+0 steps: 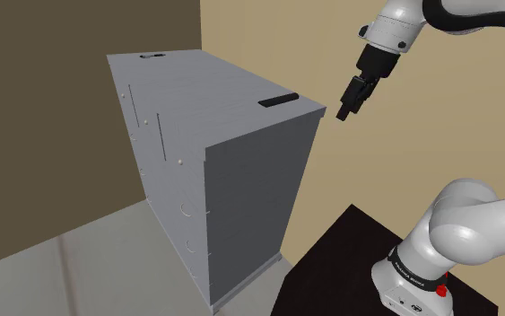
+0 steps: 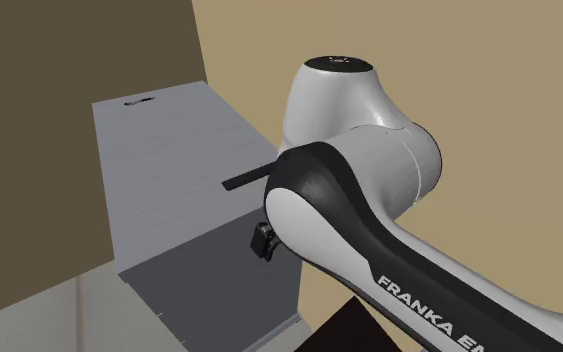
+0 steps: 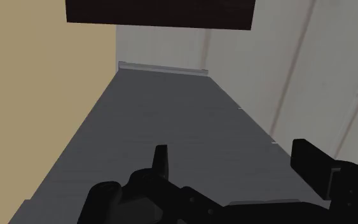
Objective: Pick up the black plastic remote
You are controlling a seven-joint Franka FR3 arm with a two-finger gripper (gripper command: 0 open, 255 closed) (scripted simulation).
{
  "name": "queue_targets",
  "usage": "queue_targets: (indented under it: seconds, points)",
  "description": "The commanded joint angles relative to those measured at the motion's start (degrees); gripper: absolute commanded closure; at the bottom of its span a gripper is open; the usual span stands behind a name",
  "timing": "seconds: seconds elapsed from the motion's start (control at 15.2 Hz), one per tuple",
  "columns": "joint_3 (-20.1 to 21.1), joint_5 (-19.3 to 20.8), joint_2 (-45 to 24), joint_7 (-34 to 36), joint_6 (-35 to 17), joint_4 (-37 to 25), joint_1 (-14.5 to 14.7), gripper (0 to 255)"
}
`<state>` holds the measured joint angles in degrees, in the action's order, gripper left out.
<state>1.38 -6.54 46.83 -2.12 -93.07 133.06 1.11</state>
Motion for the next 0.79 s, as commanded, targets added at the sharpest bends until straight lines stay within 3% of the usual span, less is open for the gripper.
queue_targets:
  seconds: [0.0,0.4,0.73]
  points:
    - [0.0,0.0,0.0,0.0,0.0,0.0,0.0,0]
    - [-8.3,5.9,-10.0,-21.2,-3.9,-4.8,3.6,0]
    - [-14.0,8.2,-20.4,-38.4,-6.6,-12.0,6.9,0]
